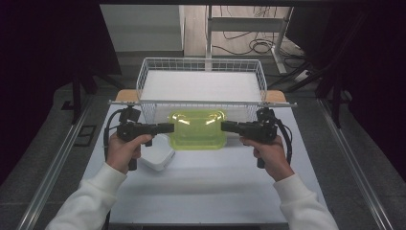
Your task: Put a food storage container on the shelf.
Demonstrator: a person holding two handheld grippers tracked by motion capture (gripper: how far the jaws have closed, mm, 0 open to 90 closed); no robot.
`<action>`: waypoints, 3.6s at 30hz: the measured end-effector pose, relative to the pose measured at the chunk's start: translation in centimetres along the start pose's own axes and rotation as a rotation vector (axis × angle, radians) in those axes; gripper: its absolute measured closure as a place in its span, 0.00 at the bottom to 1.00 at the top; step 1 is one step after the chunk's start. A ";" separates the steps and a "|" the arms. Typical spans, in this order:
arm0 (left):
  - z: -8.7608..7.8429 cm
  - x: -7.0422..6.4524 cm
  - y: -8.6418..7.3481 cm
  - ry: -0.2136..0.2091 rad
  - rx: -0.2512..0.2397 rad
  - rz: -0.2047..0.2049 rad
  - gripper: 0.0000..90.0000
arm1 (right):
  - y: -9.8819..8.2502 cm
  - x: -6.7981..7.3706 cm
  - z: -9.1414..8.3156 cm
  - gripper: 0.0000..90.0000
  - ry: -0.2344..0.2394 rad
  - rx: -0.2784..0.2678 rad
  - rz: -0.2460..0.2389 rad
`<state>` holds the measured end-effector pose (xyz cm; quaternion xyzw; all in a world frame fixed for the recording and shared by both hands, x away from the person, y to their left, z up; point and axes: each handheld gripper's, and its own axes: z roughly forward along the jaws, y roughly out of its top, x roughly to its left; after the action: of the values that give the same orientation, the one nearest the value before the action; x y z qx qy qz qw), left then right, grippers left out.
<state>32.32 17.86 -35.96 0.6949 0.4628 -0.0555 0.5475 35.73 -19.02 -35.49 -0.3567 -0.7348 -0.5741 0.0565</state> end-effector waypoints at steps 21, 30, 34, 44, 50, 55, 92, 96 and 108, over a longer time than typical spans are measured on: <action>0.9 1.0 5.5 0.005 -0.010 0.037 0.89 | 5.1 -1.6 0.5 0.90 -0.027 -0.027 -0.009; 1.6 1.5 7.4 0.004 0.001 0.036 0.89 | 6.5 -2.5 0.6 0.90 -0.034 -0.035 -0.007; 1.7 1.7 8.1 0.005 0.005 0.039 0.89 | 6.9 -2.8 0.8 0.90 -0.034 -0.035 -0.003; 2.4 2.1 10.0 -0.001 0.008 0.036 0.89 | 8.5 -3.5 0.9 0.90 -0.054 -0.048 -0.001; 2.7 2.4 11.3 0.001 0.011 0.042 0.89 | 9.6 -4.1 1.1 0.90 -0.063 -0.045 0.016; 3.5 2.9 12.3 0.009 0.013 0.028 0.89 | 10.4 -4.9 1.4 0.89 -0.086 -0.049 0.032; 7.4 9.9 14.6 -0.037 0.013 -0.281 0.83 | 12.8 -9.8 6.5 0.81 -0.263 -0.006 0.348; 7.5 10.3 14.5 -0.052 0.008 -0.292 0.82 | 12.7 -10.1 6.7 0.80 -0.258 -0.012 0.368; 6.9 8.7 14.4 0.034 -0.051 -0.145 0.32 | 12.3 -8.8 7.1 0.36 -0.334 -0.069 0.282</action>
<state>50.35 17.75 -33.49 0.6463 0.5223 -0.0716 0.5516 51.84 -15.77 -32.30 -0.5476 -0.6569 -0.5183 0.0015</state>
